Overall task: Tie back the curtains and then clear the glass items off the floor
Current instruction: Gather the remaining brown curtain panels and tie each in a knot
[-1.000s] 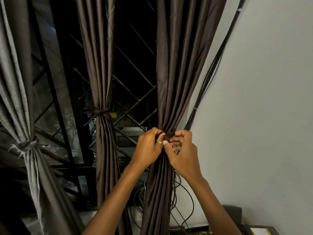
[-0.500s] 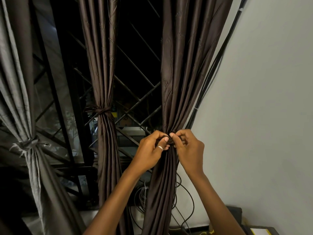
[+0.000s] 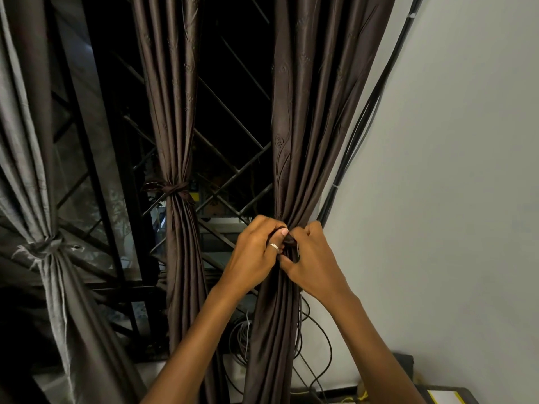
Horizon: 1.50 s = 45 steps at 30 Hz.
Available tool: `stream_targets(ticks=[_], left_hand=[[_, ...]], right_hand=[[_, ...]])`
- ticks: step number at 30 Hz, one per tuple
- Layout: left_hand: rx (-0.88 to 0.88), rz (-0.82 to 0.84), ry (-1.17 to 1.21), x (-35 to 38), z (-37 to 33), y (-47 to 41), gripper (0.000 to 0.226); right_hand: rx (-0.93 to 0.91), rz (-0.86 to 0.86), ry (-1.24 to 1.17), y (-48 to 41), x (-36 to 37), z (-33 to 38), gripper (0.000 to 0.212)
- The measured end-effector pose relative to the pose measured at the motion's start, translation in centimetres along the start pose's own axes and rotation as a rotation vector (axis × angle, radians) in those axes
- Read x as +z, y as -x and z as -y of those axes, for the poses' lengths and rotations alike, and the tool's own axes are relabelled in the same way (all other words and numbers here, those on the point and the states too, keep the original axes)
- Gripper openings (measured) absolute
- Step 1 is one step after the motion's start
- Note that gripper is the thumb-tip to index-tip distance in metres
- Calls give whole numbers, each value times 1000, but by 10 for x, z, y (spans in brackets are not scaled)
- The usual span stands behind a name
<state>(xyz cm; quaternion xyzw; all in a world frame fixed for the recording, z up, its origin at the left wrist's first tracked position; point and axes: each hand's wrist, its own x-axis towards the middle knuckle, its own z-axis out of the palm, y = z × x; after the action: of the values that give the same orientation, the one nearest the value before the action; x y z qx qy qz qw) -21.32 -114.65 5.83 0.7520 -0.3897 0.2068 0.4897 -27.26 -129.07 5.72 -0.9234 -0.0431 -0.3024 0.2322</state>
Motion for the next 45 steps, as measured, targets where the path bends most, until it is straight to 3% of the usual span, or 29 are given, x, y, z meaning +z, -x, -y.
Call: stream_targets(ticks=[4,14,19,24,27,34,45], left_hand=[[16,-14,-63,2,-4,-2,17],[-216,-31,-10,2,-14,-7,18],[-297,-66,29,0,-16,-12,16],[-316,-89,36,4,-17,-13,16],[-324,-110,81,6,-16,-10,15],[-285,-225,249,15,-14,6,20],[-178,-337,4,9,13,11,21]], right_hand=[[19,28,-33,-6,-1,-1,27],[66,36,-49,-9,-4,1,7],[44,-255,-1,8,-1,6,27],[-134,-497,213,23,10,0,7],[-135,-487,141,25,13,-3,4],[77,-385,-258,17,1,-3,8],[273,-315,-355,9,-20,-27,13]])
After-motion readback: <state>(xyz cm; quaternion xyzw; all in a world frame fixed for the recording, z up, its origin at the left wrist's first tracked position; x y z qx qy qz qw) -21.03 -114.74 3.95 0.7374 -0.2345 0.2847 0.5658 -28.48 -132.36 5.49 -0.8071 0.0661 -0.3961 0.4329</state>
